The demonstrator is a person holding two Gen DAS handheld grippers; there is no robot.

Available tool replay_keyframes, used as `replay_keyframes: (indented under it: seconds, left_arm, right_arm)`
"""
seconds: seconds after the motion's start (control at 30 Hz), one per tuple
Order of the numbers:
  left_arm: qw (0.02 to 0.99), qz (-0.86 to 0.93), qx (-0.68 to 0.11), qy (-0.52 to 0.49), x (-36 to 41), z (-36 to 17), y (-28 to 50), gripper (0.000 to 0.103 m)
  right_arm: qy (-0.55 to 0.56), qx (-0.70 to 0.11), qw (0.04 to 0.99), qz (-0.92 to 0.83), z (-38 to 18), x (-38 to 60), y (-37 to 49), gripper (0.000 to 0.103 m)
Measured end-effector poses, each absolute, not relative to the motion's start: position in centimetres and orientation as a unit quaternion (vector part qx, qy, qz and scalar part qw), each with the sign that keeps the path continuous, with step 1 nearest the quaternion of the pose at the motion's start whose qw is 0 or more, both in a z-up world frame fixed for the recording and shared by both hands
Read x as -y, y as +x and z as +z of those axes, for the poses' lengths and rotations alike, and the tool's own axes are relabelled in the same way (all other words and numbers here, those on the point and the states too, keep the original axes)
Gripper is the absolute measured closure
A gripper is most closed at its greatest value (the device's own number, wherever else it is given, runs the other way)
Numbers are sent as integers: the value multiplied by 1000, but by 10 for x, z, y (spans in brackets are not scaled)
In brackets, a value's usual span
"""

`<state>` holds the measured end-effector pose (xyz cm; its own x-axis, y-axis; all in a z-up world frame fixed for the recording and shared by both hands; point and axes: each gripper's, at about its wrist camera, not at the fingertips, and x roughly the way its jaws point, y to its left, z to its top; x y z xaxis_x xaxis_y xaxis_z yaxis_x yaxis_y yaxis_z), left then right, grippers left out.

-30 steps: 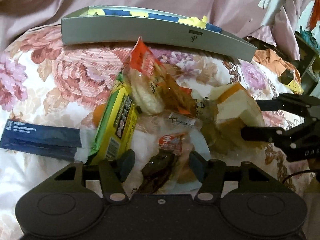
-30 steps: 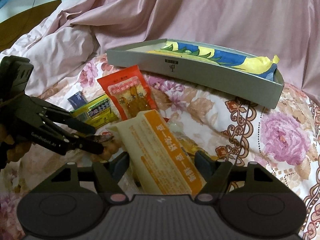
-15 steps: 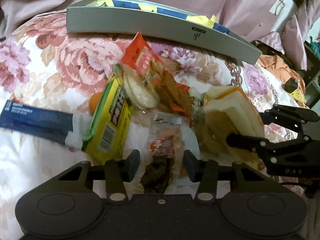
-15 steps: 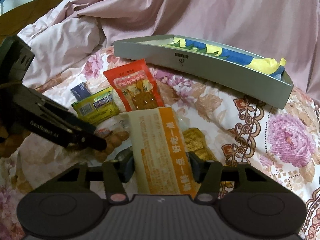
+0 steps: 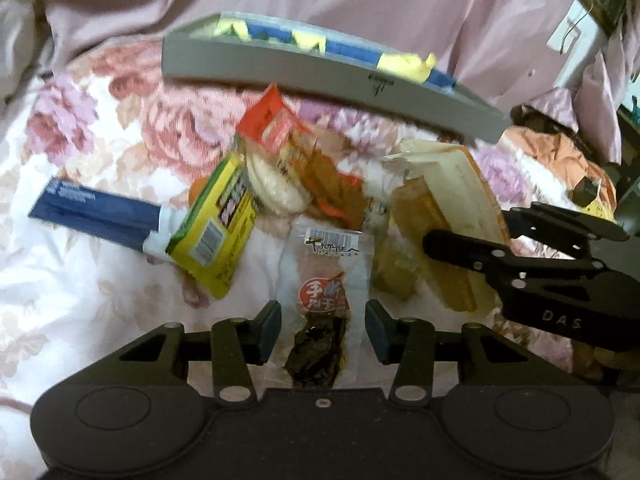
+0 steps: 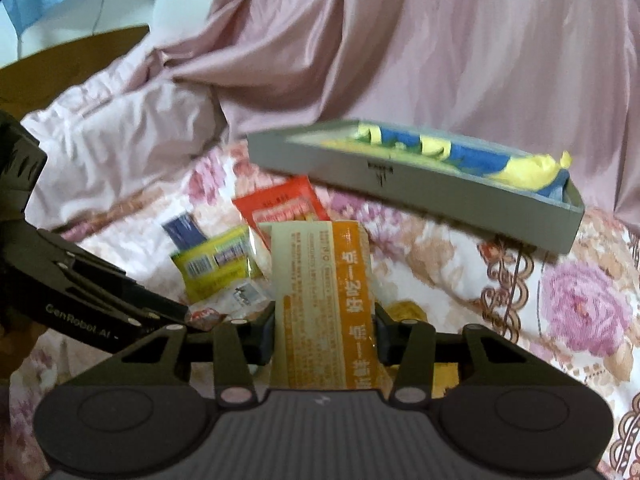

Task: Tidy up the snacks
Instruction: 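Carry both packs into the grey tray and open both tools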

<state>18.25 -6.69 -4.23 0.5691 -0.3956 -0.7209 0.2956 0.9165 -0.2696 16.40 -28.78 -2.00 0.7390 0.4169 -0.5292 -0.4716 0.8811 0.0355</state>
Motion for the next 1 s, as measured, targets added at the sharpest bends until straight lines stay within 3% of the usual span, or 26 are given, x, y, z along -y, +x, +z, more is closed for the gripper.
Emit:
replay_keyframes:
  seconds: [0.57, 1.0]
  left_arm:
    - [936, -176, -293, -80, 87, 35, 190, 55]
    - [962, -96, -222, -129, 103, 75, 261, 55]
  right_arm:
    - [14, -148, 976, 157, 16, 313, 164, 52]
    - [28, -43, 995, 82, 53, 337, 246, 52]
